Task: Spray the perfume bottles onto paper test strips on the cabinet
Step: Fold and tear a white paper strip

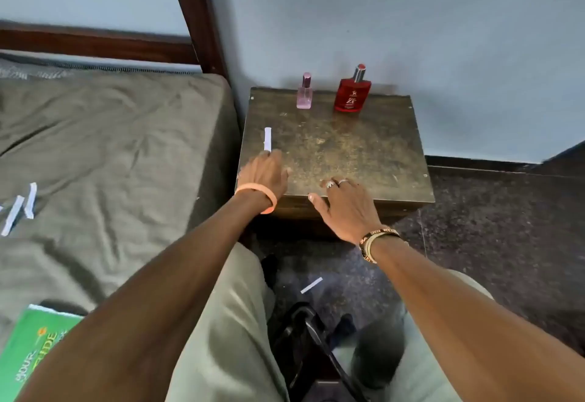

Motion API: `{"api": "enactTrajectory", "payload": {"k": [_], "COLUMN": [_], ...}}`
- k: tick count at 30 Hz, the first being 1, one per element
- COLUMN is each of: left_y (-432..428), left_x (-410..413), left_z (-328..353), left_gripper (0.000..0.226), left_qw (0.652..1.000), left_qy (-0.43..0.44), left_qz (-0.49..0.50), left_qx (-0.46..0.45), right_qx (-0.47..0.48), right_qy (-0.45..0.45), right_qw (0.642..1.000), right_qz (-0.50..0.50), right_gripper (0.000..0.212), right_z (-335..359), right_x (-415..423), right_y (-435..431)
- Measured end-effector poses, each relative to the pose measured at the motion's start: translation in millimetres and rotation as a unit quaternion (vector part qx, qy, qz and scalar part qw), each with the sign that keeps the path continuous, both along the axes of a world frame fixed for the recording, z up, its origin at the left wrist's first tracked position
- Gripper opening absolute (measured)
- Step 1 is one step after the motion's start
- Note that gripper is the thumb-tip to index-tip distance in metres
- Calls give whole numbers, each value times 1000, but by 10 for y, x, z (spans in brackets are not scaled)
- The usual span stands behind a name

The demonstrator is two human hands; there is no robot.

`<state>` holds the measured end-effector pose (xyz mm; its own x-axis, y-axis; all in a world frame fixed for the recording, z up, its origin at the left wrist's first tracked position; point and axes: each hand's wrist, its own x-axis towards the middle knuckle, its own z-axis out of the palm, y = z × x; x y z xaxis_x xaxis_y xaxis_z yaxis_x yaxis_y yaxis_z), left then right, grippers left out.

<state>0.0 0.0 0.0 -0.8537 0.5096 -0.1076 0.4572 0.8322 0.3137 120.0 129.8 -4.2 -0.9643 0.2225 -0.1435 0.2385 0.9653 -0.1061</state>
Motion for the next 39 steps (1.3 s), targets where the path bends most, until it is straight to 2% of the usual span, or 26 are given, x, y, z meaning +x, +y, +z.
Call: {"api": "enactTrajectory", "payload": {"k": [5, 10, 13, 17, 19, 20, 22, 24, 25, 26, 29, 33, 34, 37, 39], "left_y": [212, 392, 413, 387, 359, 354, 388, 418, 426, 434, 424, 411, 407, 468, 585], "left_x": [-505, -737, -787, -821, -741, -671, -483, -271, -176, -97, 86, 277, 331, 426, 448], "left_z": [-227, -566, -695, -747, -715, -691, -618, -498, -434, -379, -156, 191, 284, 538, 706], "left_gripper": [50, 64, 55, 23, 22, 21, 17, 16, 17, 17, 18, 39, 40, 35, 39], "left_qw": [991, 984, 978, 972, 968, 968, 975, 981, 983, 983, 982, 971, 962, 904, 899], "left_qy": [-67, -104, -99, -77, -69, -63, -43, -25, -16, -9, 5, -30, -54, -94, -113], "left_qz": [106, 145, 183, 209, 210, 200, 156, 95, 64, 41, 2, -92, -81, 41, 38], "left_qx": [50, 18, 24, 74, 119, 138, 154, 168, 173, 177, 190, 217, 255, 415, 422], "right_qx": [-61, -129, -178, -223, -315, -384, -519, -619, -649, -660, -638, -647, -652, -670, -667], "right_qy": [18, 58, 45, 76, 103, 112, 108, 90, 88, 92, 125, 170, 174, 159, 135], "right_qw": [998, 990, 981, 966, 929, 892, 791, 697, 665, 650, 656, 624, 624, 639, 673], "right_qz": [9, -25, -56, -102, -164, -211, -304, -351, -359, -365, -383, -403, -395, -344, -289], "right_gripper": [38, 38, 39, 33, 31, 33, 42, 49, 49, 43, 18, 19, 20, 23, 21], "right_z": [-214, -453, -633, -745, -645, -554, -397, -245, -170, -115, 101, 402, 468, 651, 765], "right_x": [-467, -810, -869, -872, -898, -907, -921, -898, -869, -843, -672, -411, -342, -149, -23], "right_y": [153, 288, 312, 302, 245, 205, 151, 139, 138, 141, 151, 259, 301, 419, 499]}}
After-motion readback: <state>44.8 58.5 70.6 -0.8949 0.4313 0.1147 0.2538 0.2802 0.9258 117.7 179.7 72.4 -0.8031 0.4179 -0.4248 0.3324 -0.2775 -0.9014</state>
